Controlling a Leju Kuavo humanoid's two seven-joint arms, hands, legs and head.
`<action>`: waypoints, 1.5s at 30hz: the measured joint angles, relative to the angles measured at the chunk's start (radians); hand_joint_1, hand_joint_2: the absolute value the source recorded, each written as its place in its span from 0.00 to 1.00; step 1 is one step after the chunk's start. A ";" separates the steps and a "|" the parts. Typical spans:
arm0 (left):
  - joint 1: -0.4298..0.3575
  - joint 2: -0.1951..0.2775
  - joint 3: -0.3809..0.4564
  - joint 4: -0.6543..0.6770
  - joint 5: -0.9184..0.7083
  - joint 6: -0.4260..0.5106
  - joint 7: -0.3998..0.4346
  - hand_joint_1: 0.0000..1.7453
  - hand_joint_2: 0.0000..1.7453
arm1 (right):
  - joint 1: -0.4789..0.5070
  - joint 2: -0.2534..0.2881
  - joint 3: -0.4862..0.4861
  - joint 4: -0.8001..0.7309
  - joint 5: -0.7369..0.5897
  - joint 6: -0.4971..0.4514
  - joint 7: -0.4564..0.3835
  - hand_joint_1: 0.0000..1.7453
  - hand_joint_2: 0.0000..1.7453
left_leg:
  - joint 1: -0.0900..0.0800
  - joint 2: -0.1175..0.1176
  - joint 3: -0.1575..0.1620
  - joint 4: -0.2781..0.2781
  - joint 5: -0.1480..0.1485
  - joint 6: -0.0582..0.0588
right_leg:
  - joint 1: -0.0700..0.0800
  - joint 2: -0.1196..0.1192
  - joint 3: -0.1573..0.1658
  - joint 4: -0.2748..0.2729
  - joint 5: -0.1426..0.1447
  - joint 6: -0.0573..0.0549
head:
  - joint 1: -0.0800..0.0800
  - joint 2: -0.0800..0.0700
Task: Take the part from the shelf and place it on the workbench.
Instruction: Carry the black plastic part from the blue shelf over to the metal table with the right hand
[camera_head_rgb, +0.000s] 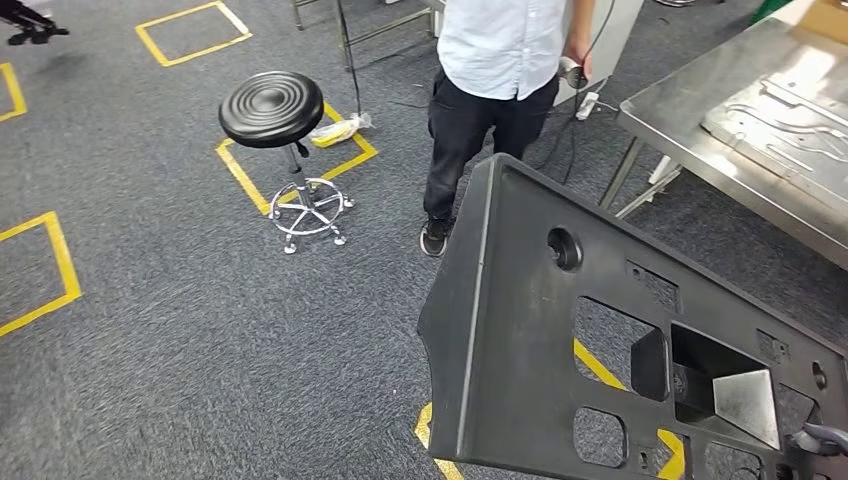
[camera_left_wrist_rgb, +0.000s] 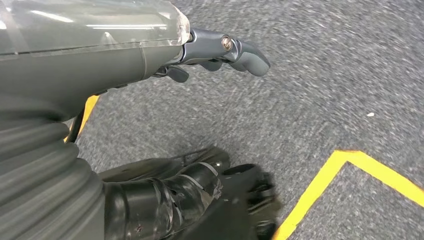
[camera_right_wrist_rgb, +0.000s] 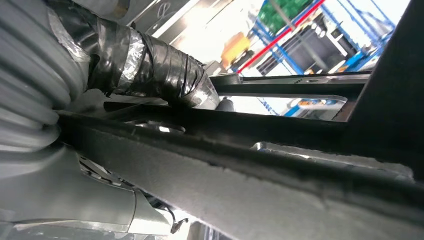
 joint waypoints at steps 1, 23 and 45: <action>0.000 0.000 0.000 0.000 0.000 -0.001 0.000 0.00 1.00 | 0.000 0.000 0.000 0.000 0.000 0.000 0.000 1.00 1.00 | 0.002 -0.021 0.028 -0.067 0.032 0.002 | 0.000 0.011 -0.001 0.005 -0.003 0.004 | 0.000 0.000; -0.006 -0.001 0.000 0.000 0.000 -0.011 -0.012 0.00 1.00 | 0.001 -0.002 -0.002 -0.002 -0.002 0.000 0.001 1.00 1.00 | -0.012 0.089 0.083 -0.168 0.035 0.018 | 0.010 -0.081 -0.003 -0.010 0.004 0.009 | 0.002 0.000; 0.001 -0.001 0.002 0.000 0.020 -0.031 -0.016 0.00 1.00 | -0.002 -0.010 -0.002 -0.002 0.013 0.000 0.011 1.00 1.00 | 0.008 0.054 0.075 -0.186 0.062 0.045 | -0.010 -0.054 -0.130 0.244 -0.088 0.066 | 0.003 0.000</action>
